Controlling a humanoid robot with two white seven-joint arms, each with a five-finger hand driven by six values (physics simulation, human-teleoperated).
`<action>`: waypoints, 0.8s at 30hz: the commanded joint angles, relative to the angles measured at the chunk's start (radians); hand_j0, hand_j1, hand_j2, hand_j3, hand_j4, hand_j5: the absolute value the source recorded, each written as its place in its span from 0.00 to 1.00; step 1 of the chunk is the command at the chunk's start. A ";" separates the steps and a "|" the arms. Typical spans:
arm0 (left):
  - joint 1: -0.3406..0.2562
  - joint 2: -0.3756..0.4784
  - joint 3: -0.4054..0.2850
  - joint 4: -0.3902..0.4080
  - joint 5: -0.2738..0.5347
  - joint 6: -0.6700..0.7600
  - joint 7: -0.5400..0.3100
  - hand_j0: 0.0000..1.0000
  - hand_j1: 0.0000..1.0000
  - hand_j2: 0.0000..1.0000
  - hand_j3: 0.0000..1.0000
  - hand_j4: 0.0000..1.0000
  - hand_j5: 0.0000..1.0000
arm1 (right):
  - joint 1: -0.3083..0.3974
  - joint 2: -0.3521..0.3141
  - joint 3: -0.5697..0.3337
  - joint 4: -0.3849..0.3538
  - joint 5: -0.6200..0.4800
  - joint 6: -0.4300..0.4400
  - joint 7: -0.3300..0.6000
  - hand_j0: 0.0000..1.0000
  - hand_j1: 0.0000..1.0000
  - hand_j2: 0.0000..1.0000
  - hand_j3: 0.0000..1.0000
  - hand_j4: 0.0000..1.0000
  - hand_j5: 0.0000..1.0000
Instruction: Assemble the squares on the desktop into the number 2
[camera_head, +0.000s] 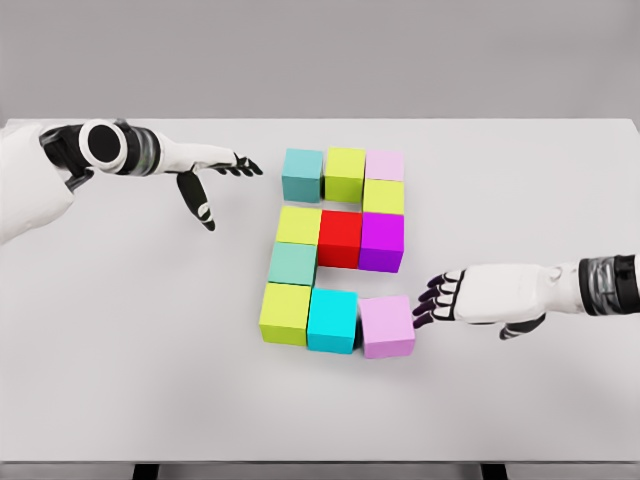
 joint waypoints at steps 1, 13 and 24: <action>0.000 0.001 0.001 0.000 0.001 -0.001 0.000 1.00 1.00 1.00 1.00 1.00 1.00 | 0.000 -0.011 0.004 0.001 -0.006 0.002 0.000 1.00 1.00 1.00 1.00 1.00 1.00; 0.015 -0.006 -0.001 -0.007 0.000 -0.001 0.000 1.00 1.00 1.00 1.00 1.00 1.00 | 0.008 -0.040 0.035 -0.002 -0.006 0.002 0.000 1.00 1.00 1.00 1.00 1.00 1.00; 0.017 -0.027 -0.001 0.005 -0.007 0.000 0.000 1.00 1.00 1.00 1.00 1.00 1.00 | 0.002 -0.006 0.050 -0.002 -0.006 0.002 0.000 1.00 1.00 1.00 1.00 1.00 1.00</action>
